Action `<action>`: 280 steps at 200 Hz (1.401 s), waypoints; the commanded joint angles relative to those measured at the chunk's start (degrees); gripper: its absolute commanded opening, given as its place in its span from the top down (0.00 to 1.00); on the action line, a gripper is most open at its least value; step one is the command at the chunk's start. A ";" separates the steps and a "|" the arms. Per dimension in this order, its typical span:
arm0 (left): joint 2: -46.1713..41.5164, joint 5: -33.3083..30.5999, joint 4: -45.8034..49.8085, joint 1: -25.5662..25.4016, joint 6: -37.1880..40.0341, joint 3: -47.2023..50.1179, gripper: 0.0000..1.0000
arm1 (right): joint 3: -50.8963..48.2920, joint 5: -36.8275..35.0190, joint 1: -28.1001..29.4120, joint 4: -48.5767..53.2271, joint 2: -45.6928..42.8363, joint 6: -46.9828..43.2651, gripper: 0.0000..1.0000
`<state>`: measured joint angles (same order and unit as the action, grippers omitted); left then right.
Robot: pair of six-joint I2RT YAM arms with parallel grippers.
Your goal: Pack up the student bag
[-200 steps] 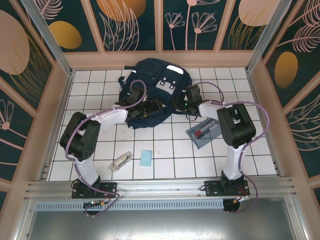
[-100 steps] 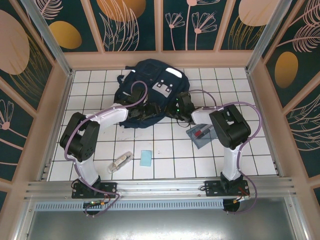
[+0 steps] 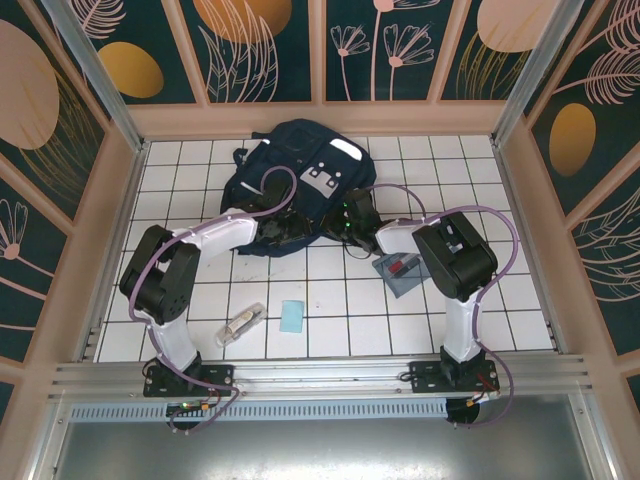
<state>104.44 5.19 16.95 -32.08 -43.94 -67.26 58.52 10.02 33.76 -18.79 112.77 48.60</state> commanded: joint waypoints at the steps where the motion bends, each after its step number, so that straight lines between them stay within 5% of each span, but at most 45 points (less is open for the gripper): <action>1: 2.36 -2.18 1.33 -0.44 1.46 1.17 0.62 | -0.87 -0.22 1.17 -2.49 -1.58 0.69 0.79; 56: 1.82 -4.05 0.25 -0.43 2.02 2.62 0.83 | -0.95 -1.14 1.07 -1.94 -1.81 0.36 0.79; 75: 0.60 -5.47 -0.49 -0.44 2.61 2.49 1.00 | -1.38 -1.40 0.96 -2.13 -1.98 0.38 0.82; 111: -1.64 -10.60 -0.41 -0.35 4.86 2.04 1.00 | -2.97 -1.71 -0.08 -3.16 -2.54 0.62 1.00; 215: -11.45 -12.60 0.32 8.56 10.32 12.48 1.00 | -5.55 -3.93 -6.82 -2.82 -6.15 -2.21 1.00; 263: -11.62 -5.51 -3.29 8.56 9.97 12.22 1.00 | -2.73 0.74 -6.93 -0.08 -5.64 -4.76 1.00; 280: -11.87 -4.37 -4.05 8.60 8.83 11.90 1.00 | -2.41 1.75 -5.92 3.30 -7.70 -6.78 0.80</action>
<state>93.65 -2.00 13.65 -23.88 -34.72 -55.55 54.37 11.44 27.73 -19.99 108.95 45.93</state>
